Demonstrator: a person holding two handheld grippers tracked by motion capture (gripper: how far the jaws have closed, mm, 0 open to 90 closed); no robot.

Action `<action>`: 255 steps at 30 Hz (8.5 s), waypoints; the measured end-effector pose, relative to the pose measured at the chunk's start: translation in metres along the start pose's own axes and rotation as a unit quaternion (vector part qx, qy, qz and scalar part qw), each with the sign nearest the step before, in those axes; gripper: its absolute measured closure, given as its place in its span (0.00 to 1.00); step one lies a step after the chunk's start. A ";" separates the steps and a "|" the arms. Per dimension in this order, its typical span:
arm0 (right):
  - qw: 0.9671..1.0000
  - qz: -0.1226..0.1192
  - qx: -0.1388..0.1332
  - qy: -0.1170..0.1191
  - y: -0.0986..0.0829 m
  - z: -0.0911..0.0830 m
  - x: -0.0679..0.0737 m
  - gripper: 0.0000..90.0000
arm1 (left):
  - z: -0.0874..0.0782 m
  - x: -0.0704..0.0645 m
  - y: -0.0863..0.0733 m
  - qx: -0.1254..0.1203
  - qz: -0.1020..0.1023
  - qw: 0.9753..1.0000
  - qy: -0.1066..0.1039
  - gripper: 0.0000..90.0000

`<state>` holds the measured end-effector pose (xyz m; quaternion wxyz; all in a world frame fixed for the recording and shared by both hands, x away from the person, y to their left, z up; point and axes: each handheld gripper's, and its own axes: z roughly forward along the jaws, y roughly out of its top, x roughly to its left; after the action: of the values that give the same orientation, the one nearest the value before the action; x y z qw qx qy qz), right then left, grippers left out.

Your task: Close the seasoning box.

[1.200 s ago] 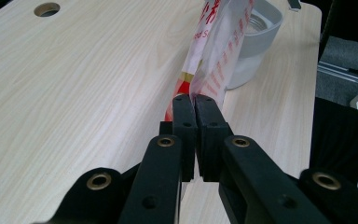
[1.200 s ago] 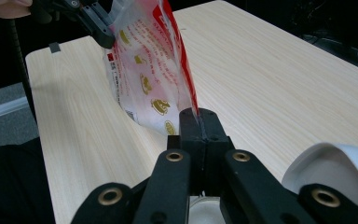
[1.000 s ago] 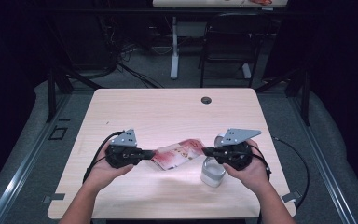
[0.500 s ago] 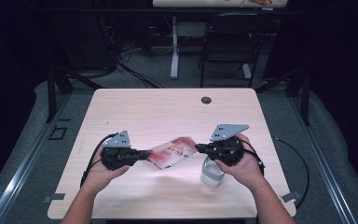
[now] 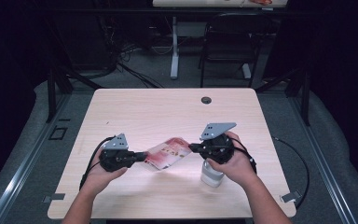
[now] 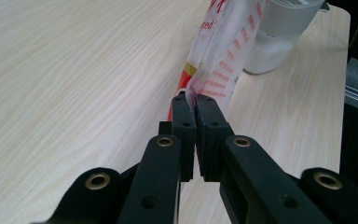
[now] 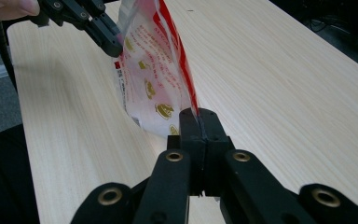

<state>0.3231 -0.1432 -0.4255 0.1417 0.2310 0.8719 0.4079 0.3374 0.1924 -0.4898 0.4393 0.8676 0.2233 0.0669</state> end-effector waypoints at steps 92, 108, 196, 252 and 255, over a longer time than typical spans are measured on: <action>0.998 -0.053 -0.022 0.001 0.029 0.013 0.023 0.92 | 0.013 -0.008 -0.013 -0.001 -0.004 1.000 0.016 0.73; 0.998 -0.051 -0.034 0.022 0.041 0.024 0.032 0.86 | 0.004 -0.013 -0.012 -0.018 -0.007 1.000 0.017 0.68; 0.972 0.166 -0.082 -0.149 -0.075 -0.068 -0.063 0.98 | -0.026 -0.009 -0.031 -0.021 -0.048 0.997 0.049 0.61; 0.978 0.147 -0.091 -0.115 -0.106 -0.057 -0.012 0.92 | -0.025 -0.011 -0.039 -0.030 -0.058 0.996 0.055 0.55; 0.977 0.154 -0.095 -0.117 -0.115 -0.062 -0.010 0.91 | -0.027 -0.013 -0.042 -0.034 -0.058 0.996 0.056 0.54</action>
<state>0.2714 -0.2528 -0.4750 0.1993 0.3939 0.7608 0.4757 0.3038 0.2278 -0.5056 0.4587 0.8325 0.2951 0.0974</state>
